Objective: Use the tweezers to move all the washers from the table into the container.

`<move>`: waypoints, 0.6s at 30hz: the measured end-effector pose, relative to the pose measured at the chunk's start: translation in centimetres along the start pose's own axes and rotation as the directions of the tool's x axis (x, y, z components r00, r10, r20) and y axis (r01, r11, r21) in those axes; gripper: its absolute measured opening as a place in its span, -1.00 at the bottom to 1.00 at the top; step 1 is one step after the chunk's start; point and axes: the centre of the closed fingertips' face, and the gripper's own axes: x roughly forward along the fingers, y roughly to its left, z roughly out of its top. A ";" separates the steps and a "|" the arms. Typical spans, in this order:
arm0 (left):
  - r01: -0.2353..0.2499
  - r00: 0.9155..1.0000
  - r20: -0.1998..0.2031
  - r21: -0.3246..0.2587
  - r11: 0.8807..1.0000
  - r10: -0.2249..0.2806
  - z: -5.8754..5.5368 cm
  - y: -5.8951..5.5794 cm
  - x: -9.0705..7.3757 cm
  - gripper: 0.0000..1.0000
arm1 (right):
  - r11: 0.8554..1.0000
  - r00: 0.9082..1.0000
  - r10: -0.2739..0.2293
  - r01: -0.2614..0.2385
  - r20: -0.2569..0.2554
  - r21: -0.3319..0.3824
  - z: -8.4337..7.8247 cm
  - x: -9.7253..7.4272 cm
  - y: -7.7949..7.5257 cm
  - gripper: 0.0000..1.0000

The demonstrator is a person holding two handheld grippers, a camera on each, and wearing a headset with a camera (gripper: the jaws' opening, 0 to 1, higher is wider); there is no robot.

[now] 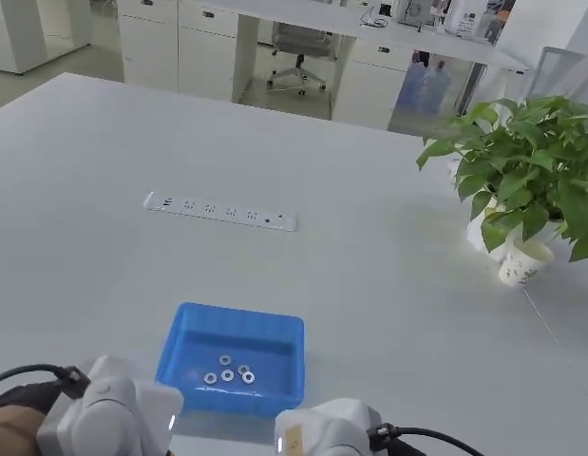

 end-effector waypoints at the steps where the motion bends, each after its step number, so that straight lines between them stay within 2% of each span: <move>1: 0.000 1.000 0.003 -0.001 1.000 0.000 0.0 0.0 0.0 -0.89 | 1.000 1.000 0.002 -0.002 -0.002 0.002 0.0 0.0 0.0 -0.81; 16: 0.004 1.000 -0.001 -0.019 1.000 -0.004 -0.4 0.1 -0.3 -0.84 | 1.000 1.000 0.016 -0.016 -0.001 0.019 0.3 0.2 0.0 -0.76; 18: 0.005 1.000 0.000 -0.020 1.000 -0.005 -0.4 0.0 -0.3 -0.80 | 1.000 1.000 0.010 -0.010 -0.003 0.023 0.2 0.1 -0.1 -0.69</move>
